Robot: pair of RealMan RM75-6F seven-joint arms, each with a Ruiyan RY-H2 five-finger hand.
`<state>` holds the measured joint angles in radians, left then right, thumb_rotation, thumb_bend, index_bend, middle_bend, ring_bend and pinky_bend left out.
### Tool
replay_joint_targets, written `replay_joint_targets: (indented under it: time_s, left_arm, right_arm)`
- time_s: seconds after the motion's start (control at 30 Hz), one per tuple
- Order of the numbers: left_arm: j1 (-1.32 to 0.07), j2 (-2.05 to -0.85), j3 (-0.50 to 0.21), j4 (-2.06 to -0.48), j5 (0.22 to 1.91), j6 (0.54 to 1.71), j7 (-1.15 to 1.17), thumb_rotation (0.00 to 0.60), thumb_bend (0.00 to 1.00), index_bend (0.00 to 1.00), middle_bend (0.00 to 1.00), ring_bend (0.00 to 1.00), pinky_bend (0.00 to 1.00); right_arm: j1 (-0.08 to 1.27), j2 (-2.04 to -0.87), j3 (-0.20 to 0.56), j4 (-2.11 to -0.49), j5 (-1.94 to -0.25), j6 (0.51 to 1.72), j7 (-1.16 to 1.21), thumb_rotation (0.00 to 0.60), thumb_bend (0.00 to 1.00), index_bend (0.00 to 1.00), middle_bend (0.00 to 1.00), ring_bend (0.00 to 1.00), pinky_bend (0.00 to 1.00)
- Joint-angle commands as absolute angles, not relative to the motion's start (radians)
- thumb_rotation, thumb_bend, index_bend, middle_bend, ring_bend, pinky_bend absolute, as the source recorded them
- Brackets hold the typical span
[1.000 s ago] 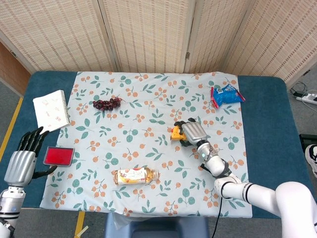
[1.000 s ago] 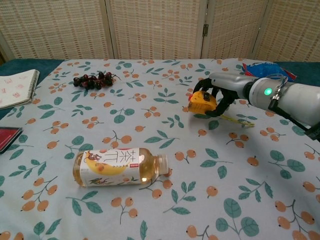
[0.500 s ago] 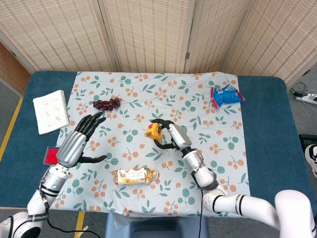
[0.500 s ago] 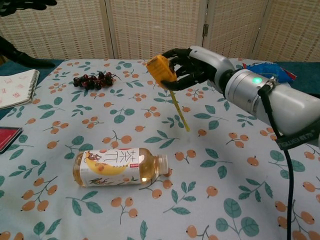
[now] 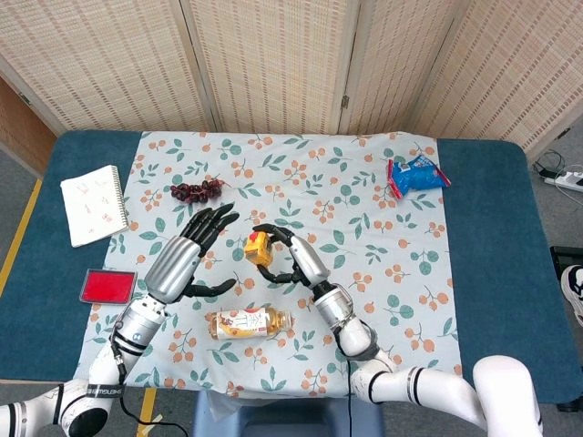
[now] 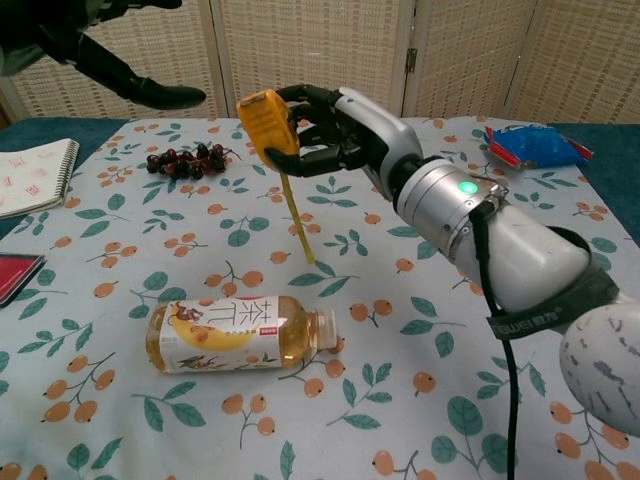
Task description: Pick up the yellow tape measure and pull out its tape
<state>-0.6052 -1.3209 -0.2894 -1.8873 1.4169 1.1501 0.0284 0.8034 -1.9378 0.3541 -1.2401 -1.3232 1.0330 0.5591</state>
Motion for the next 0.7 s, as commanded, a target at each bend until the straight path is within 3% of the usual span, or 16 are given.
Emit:
replay_joint_targets:
  time_s: [0.03, 0.7]
  left_arm:
    - [-0.626, -1.349, -0.291, -1.878, 1.395, 1.156, 0.097, 0.600, 0.29, 0.10, 0.05, 0.09, 0.00]
    - [-0.690, -1.424, -0.251, -1.822, 1.357, 1.162, 0.383, 0.600, 0.30, 0.10, 0.05, 0.09, 0.00]
  right_arm:
    - [0.810, -1.950, 0.350, -1.229, -1.327, 1.033, 0.553, 0.600, 0.43, 0.54, 0.51, 0.36, 0.13]
    - [0.823, -2.010, 0.350, -1.206, -1.307, 1.059, 0.387, 0.600, 0.43, 0.54, 0.51, 0.36, 0.13]
